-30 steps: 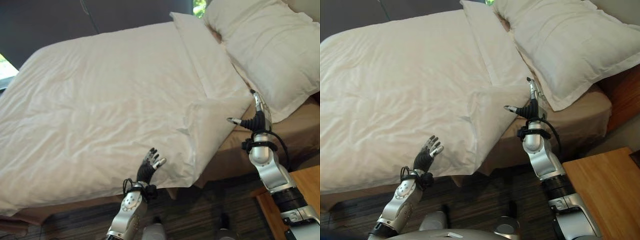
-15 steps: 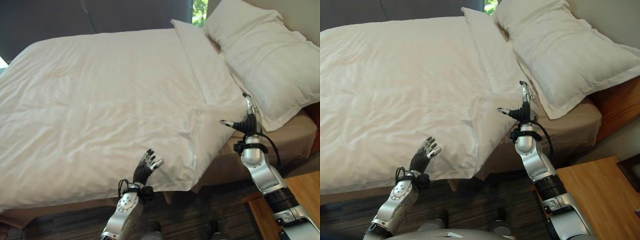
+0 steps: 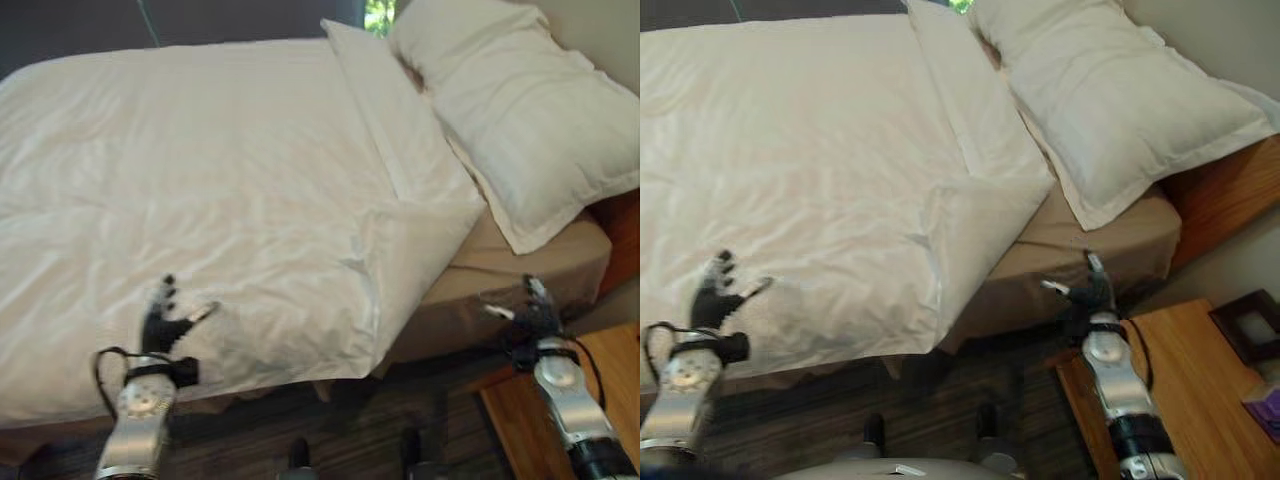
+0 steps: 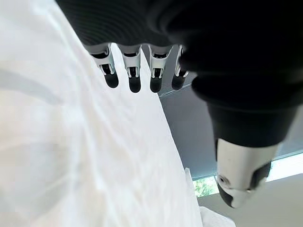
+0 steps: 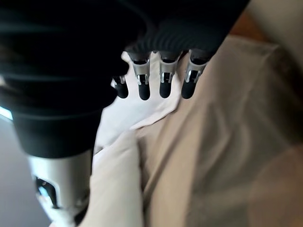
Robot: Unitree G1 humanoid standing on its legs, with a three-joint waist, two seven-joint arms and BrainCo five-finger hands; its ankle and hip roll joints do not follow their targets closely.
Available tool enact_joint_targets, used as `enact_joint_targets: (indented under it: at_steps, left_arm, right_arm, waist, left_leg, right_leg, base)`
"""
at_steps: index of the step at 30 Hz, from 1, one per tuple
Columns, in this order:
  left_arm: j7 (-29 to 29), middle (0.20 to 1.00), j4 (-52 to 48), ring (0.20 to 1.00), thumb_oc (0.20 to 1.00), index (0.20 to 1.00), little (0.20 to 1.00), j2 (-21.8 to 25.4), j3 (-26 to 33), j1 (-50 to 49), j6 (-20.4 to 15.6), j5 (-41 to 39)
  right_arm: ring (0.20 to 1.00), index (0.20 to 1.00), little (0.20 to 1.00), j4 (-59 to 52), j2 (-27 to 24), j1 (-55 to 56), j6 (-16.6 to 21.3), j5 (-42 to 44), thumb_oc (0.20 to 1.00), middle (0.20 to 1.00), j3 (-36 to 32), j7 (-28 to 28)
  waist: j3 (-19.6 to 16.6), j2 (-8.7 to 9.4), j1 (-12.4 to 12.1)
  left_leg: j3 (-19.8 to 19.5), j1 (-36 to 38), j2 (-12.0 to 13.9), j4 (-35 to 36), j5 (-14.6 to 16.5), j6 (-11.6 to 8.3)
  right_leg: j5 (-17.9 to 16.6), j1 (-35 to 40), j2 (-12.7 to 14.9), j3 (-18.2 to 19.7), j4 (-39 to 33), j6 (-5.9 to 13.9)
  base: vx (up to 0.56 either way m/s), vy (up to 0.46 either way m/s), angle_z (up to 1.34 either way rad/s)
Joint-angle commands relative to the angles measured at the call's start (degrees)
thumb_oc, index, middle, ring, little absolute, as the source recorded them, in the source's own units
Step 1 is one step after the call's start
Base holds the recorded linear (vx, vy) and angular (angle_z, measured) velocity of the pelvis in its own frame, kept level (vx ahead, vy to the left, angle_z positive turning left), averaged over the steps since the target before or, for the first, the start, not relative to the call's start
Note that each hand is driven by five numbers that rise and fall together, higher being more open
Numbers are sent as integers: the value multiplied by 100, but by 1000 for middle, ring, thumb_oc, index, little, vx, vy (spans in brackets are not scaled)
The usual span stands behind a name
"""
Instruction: Making the bed.
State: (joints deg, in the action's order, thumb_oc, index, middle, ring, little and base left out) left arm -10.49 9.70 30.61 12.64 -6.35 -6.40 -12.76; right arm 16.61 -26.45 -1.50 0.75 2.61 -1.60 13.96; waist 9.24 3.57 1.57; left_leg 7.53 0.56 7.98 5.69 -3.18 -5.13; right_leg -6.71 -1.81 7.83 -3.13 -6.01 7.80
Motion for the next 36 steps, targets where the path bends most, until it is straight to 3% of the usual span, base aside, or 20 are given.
enact_joint_targets:
  at_steps: [1, 7, 14, 26, 31, 36]
  left_arm:
    - [-136, 1000, -211, 1000, 1000, 1000, 1000, 203, 86, 461, -445, -59]
    - [-203, 1000, -270, 1000, 1000, 1000, 1000, 168, 151, 445, -490, -249]
    - [113, 1000, -355, 1000, 1000, 1000, 1000, 10, -277, 296, -528, -912]
    - [475, 1000, -265, 1000, 1000, 1000, 1000, 356, -646, 227, -600, -1446]
    - [390, 1000, -76, 1000, 1000, 1000, 1000, 689, -773, 658, -782, -1681]
    - [357, 1000, 38, 1000, 1000, 1000, 1000, 729, -934, 930, -866, -1831]
  right_arm:
    - [1000, 1000, 1000, -540, -340, -562, 368, 14, 1000, 1000, -262, 0]
    - [1000, 1000, 1000, -971, -679, -721, 346, -183, 1000, 1000, -216, -42]
    - [1000, 1000, 1000, -895, -1134, -2283, 304, -538, 1000, 1000, 821, 1]
    - [1000, 1000, 1000, 981, -1120, -4474, 120, -531, 1000, 1000, 1974, 267]
    - [1000, 1000, 1000, 2004, -1382, -5447, 79, -282, 1000, 1000, 2372, 356]
    - [1000, 1000, 1000, 2768, -1431, -6088, 82, -165, 1000, 1000, 2738, 473]
  waist:
    - [275, 185, 34]
    - [143, 151, 33]
    - [196, 100, -191]
    - [587, -78, -634]
    - [912, -296, -921]
    - [1043, -447, -1011]
  left_leg:
    - [404, 113, 208, -88, 217, -105]
    - [480, 215, 304, -69, 183, -176]
    - [423, 200, 377, -69, 134, -235]
    - [188, -386, 373, -69, -83, -314]
    - [-16, -1008, 336, -69, -305, -463]
    - [-37, -1406, 372, -69, -446, -553]
  right_leg:
    - [714, 225, 89, 92, 101, -12]
    - [764, 334, 96, 25, 101, -5]
    - [865, 415, 65, -67, 101, -45]
    - [853, 118, 52, -367, 101, -56]
    - [768, -328, 55, -605, 101, -61]
    - [744, -629, 38, -702, 101, -45]
  base:
    - [116, -54, -13]
    - [79, -49, -9]
    - [64, -50, 0]
    - [-31, -39, 18]
    - [-77, -58, 27]
    - [-59, -33, 20]
